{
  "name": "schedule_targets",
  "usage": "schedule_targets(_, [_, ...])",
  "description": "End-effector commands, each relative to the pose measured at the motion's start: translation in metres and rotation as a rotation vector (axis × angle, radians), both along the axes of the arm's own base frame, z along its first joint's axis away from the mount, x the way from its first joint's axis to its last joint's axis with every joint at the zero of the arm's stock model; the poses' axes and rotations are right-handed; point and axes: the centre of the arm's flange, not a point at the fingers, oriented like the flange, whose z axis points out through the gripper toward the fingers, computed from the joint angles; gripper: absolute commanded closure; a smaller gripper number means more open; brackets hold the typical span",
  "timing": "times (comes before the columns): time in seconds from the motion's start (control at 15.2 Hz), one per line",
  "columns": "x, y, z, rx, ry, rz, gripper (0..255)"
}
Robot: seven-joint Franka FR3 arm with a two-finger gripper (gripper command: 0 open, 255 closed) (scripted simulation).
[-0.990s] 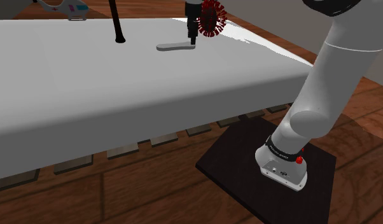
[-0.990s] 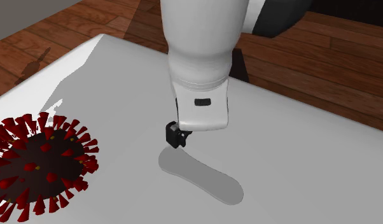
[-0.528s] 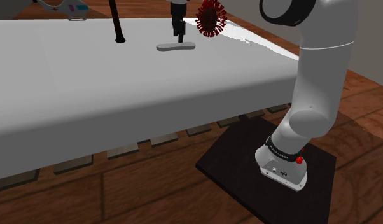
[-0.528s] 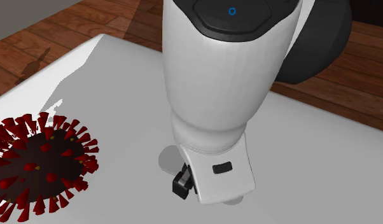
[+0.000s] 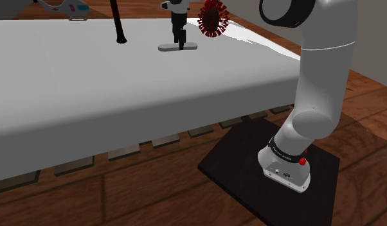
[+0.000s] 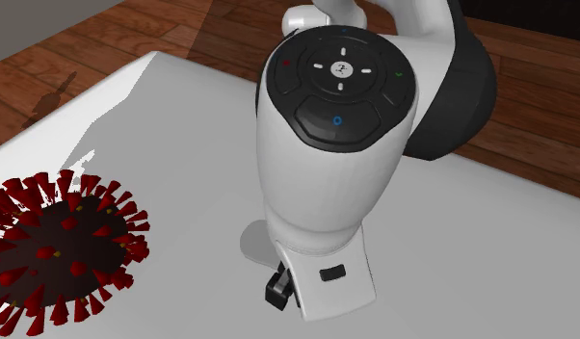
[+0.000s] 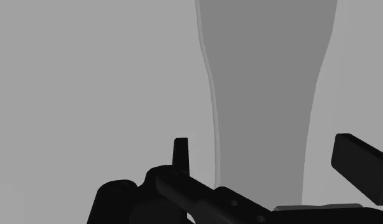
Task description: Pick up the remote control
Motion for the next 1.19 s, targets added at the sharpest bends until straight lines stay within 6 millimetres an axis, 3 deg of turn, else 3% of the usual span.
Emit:
schedule_targets(0.0, [0.0,0.0,-0.002,0.0,-0.001,0.0,255])
schedule_targets(0.59, [0.0,0.0,-0.001,0.0,-0.001,0.0,255])
schedule_targets(1.12, [0.0,0.0,0.041,0.0,-0.001,0.0,255])
